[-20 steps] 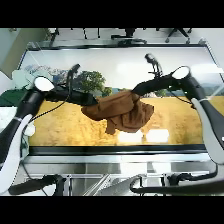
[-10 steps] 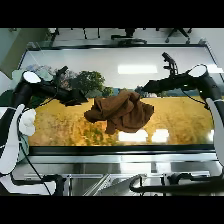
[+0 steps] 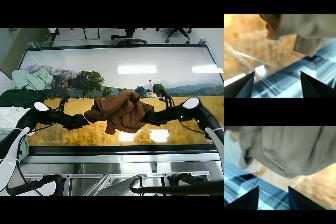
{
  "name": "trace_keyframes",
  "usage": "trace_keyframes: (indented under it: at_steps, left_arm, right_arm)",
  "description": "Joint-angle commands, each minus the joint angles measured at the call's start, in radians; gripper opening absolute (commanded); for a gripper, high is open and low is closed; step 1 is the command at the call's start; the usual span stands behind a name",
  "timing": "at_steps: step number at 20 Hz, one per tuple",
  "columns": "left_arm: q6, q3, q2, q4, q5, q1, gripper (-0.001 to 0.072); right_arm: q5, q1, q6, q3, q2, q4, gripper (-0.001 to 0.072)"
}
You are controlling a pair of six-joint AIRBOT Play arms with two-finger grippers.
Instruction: Fold the shirts.
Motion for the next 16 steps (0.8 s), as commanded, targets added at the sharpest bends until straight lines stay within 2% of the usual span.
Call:
trace_keyframes:
  at_steps: [1, 3, 7, 9, 10, 11, 12, 13, 14, 15, 16]
  left_arm:
    - [0.026, -0.024, -0.051, -0.056, 0.14, -0.054, 0.0611]
    - [0.026, 0.044, -0.109, -0.062, 0.14, -0.085, 0.0611]
    - [0.025, 0.198, -0.197, -0.063, 0.116, -0.135, 0.061]
    - [0.024, 0.249, -0.216, -0.063, 0.125, -0.142, 0.0609]
    - [0.024, 0.267, -0.223, -0.063, 0.13, -0.142, 0.0561]
    - [0.024, 0.282, -0.233, -0.063, 0.132, -0.142, 0.0421]
    - [0.024, 0.296, -0.243, -0.063, 0.127, -0.142, 0.0334]
    - [0.024, 0.309, -0.253, -0.063, 0.115, -0.142, 0.0204]
    - [0.025, 0.322, -0.259, -0.063, 0.098, -0.142, 0.0012]
    - [0.026, 0.33, -0.255, -0.065, 0.09, -0.142, 0.0012]
    - [0.026, 0.336, -0.243, -0.063, 0.081, -0.142, 0.0011]
  right_arm:
    - [-0.145, 0.056, 0.015, -0.12, -0.023, 0.048, 0.0412]
    - [-0.193, 0.071, 0.003, -0.12, -0.073, 0.079, 0.0412]
    - [-0.29, 0.071, -0.156, -0.12, -0.163, 0.284, 0.041]
    - [-0.337, 0.071, -0.187, -0.119, -0.194, 0.336, 0.041]
    - [-0.345, 0.071, -0.208, -0.117, -0.206, 0.355, 0.0407]
    - [-0.351, 0.071, -0.243, -0.116, -0.214, 0.384, 0.0345]
    - [-0.352, 0.071, -0.284, -0.113, -0.217, 0.42, 0.0248]
    - [-0.351, 0.071, -0.326, -0.109, -0.217, 0.464, 0.0177]
    - [-0.351, 0.071, -0.353, -0.103, -0.216, 0.488, 0.0076]
    - [-0.351, 0.071, -0.361, -0.093, -0.212, 0.493, 0.0018]
    - [-0.351, 0.071, -0.362, -0.083, -0.206, 0.493, 0.0017]
